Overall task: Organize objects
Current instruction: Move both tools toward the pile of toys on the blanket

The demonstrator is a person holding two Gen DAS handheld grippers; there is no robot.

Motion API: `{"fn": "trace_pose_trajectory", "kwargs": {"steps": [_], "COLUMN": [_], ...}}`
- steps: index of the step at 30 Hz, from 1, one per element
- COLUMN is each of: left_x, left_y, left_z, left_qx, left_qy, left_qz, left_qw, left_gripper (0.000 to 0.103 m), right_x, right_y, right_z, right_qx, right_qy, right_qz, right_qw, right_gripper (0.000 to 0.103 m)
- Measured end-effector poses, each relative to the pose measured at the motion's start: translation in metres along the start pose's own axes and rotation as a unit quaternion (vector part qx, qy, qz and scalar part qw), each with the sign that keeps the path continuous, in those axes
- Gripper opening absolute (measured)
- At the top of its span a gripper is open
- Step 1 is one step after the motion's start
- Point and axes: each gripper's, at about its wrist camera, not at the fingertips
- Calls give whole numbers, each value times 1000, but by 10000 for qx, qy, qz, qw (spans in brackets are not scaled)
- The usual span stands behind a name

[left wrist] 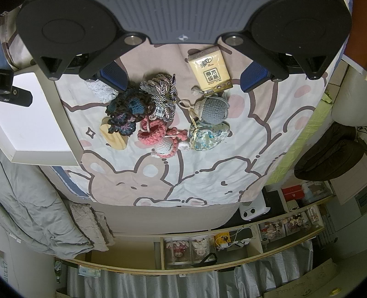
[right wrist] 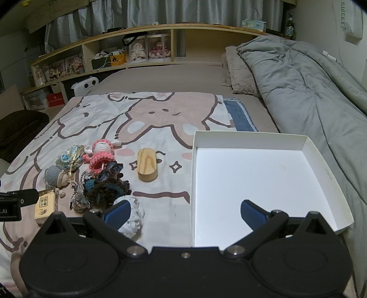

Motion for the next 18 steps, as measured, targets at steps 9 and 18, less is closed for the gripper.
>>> {"fn": "trace_pose_trajectory", "kwargs": {"steps": [9,18], "left_x": [0,0], "left_y": [0,0], "left_z": [0,0], "left_qx": [-2,-2], "left_qy": [-3,-4], "left_qz": [-2,-2], "left_qw": [10000,10000], "left_gripper": [103,103], "right_x": [-2,0], "right_y": [2,-1], "right_z": [1,1], "right_qx": [4,-1], "right_qy": [-2,-15], "right_qz": [0,14], "right_qw": [10000,10000], "right_gripper": [103,103]}}
Point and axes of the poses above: each gripper's, at about its wrist camera, not at the fingertips, and x roughly the way its jaws point, y to its right, z to its underside, and after that the axes turned 15 degrees about x, right-handed
